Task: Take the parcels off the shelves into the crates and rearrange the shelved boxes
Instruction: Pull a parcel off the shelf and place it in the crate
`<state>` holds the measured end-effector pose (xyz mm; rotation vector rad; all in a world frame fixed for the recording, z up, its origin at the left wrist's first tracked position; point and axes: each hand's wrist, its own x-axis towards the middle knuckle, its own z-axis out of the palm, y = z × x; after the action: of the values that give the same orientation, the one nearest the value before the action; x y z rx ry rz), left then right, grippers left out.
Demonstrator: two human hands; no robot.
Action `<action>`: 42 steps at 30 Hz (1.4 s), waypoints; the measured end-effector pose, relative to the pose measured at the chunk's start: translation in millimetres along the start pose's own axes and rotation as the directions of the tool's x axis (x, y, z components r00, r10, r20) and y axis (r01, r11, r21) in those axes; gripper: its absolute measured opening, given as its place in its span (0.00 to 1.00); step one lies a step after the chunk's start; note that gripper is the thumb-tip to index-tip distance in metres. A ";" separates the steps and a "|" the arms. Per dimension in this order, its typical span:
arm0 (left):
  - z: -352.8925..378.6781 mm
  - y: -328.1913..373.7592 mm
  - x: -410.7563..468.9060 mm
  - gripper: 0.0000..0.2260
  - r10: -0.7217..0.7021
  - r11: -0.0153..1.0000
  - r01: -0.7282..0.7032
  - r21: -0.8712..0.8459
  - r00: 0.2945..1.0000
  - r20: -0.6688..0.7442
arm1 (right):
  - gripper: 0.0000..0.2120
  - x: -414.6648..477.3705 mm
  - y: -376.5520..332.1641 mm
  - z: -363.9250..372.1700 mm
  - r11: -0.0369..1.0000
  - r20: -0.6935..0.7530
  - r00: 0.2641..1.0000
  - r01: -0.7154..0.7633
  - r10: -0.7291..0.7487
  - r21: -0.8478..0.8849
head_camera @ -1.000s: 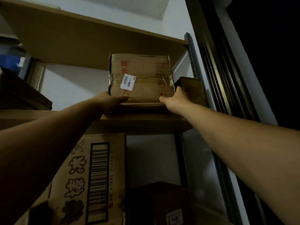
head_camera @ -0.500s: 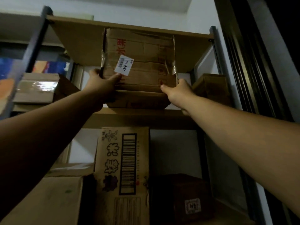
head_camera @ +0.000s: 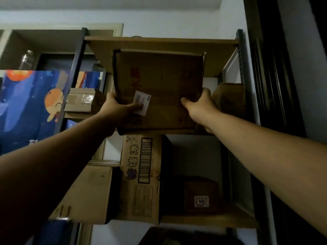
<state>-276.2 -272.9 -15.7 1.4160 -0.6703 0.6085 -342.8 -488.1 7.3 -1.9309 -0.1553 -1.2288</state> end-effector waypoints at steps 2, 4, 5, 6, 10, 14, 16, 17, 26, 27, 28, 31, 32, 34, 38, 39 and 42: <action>-7.2 0.4 -6.1 0.36 0.004 0.998 -0.007 0.063 0.999 0.041 | 0.32 -7.2 -6.3 -1.7 1.000 -0.010 1.000 0.026 -0.026 0.017; -13.5 2.3 -13.0 0.31 0.009 0.996 -0.013 0.083 0.999 0.047 | 0.34 -14.8 -10.2 -1.5 0.999 -0.008 0.999 0.041 -0.041 0.025; -15.9 3.8 -17.5 0.26 0.003 0.997 -0.007 0.078 0.999 0.050 | 0.37 -18.5 -11.0 -0.4 0.999 -0.010 0.999 0.043 -0.043 0.032; -17.6 5.4 -21.8 0.21 -0.003 0.997 -0.002 0.073 0.998 0.070 | 0.40 -21.9 -11.5 0.9 0.998 -0.015 0.999 0.047 -0.047 0.032; -32.2 9.2 -36.1 0.18 -0.054 0.998 0.048 0.044 0.986 0.160 | 0.47 -44.7 -16.1 4.9 0.998 -0.009 0.998 0.061 -0.061 0.035; -51.4 2.5 -43.1 0.31 -0.080 0.995 0.092 -0.033 0.961 0.266 | 0.34 -72.4 -20.3 15.0 0.975 0.000 1.000 -0.029 0.030 0.221; -56.7 -6.1 -46.6 0.32 -0.133 0.983 0.158 -0.089 0.961 0.243 | 0.34 -78.5 -22.0 18.8 0.965 0.024 0.993 -0.117 0.114 0.235; -59.7 -9.8 -48.3 0.31 -0.145 0.979 0.174 -0.107 0.961 0.235 | 0.37 -79.2 -22.4 21.2 0.959 0.032 0.988 -0.154 0.151 0.238; -90.7 -40.7 -69.4 0.33 -0.226 0.890 0.324 -0.321 0.924 0.308 | 0.23 -112.6 -22.3 29.9 0.891 0.116 0.956 -0.295 0.271 0.346; -90.4 -44.9 -71.1 0.32 -0.246 0.885 0.335 -0.323 0.926 0.286 | 0.18 -117.0 -19.9 31.1 0.871 0.104 0.956 -0.293 0.274 0.395; -89.1 -47.5 -73.2 0.28 -0.266 0.899 0.327 -0.292 0.936 0.231 | 0.14 -122.3 -17.7 32.2 0.853 0.080 0.958 -0.281 0.275 0.440; -84.4 -53.2 -77.4 0.10 -0.234 0.959 0.245 -0.144 0.968 0.087 | 0.12 -135.5 -10.1 35.3 0.845 -0.029 0.972 -0.189 0.235 0.500; -82.2 -54.6 -78.5 0.11 -0.222 0.964 0.233 -0.128 0.970 0.094 | 0.11 -138.8 -8.2 35.9 0.844 -0.065 0.974 -0.155 0.218 0.513; -77.2 -48.6 -84.7 0.20 -0.264 0.957 0.275 -0.092 0.957 0.119 | 0.16 -142.8 -7.7 33.7 0.827 -0.110 0.968 -0.131 0.226 0.547; -68.4 -42.5 -86.3 0.32 -0.394 0.910 0.412 -0.057 0.898 0.195 | 0.21 -146.1 -14.5 30.0 0.809 -0.119 0.953 -0.165 0.277 0.564; -67.2 -41.4 -86.4 0.28 -0.401 0.899 0.425 -0.106 0.896 0.194 | 0.21 -145.8 -17.2 29.2 0.814 -0.122 0.955 -0.160 0.272 0.558; -65.4 -40.6 -87.2 0.14 -0.390 0.897 0.417 -0.143 0.902 0.184 | 0.21 -143.3 -23.8 26.1 0.902 -0.157 0.975 -0.076 0.156 0.425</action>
<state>-301.7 -209.3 -109.6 1.3861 -0.5106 0.1082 -410.2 -410.6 -98.6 -1.4265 -0.1843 -1.1800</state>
